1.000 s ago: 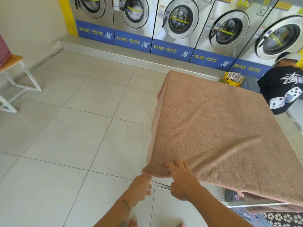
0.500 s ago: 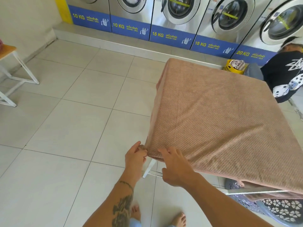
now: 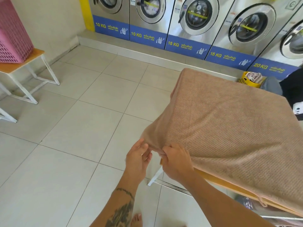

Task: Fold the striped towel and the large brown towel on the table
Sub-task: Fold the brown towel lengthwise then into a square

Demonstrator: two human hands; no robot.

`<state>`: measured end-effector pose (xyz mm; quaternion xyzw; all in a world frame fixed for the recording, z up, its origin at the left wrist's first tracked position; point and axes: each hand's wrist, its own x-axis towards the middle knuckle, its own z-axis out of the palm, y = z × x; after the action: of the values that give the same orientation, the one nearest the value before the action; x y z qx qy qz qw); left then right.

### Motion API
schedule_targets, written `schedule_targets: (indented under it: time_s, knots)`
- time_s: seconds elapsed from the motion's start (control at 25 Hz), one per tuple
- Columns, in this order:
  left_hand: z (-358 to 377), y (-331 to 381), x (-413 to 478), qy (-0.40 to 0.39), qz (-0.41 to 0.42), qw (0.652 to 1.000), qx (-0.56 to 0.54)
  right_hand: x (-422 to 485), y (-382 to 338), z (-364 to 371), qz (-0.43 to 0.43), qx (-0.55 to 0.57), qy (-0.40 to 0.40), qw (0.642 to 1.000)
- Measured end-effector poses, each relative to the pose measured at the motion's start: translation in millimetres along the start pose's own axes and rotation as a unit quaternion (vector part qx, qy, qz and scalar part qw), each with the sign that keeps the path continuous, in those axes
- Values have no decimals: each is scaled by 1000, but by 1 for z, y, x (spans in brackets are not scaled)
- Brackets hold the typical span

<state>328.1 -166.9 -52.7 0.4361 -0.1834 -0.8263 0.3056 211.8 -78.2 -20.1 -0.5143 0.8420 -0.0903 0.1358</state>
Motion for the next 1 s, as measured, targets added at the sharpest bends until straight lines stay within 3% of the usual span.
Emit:
schedule_targets:
  time_s: [0.08,0.16,0.28,0.48,0.84,1.0]
  knots:
    - [3,-4,6,5,-42,999,-17,-3,6,-3,-16,9,-44,999]
    - [3,-10,14,39,-61,996,48,-10,12,-4,-20,13,-82,996]
    - [-12,-19,27,121,-18,965,234,-23,28,-4,33,-28,-78,996]
    - [-68,-12,36,158,39,919,359,-50,64,-1,137,-110,-94,980]
    - [-84,-11,45,184,52,921,340,-50,57,6,123,-68,-96,985]
    - [-91,2,44,207,71,892,396,-47,52,4,100,-20,-85,991]
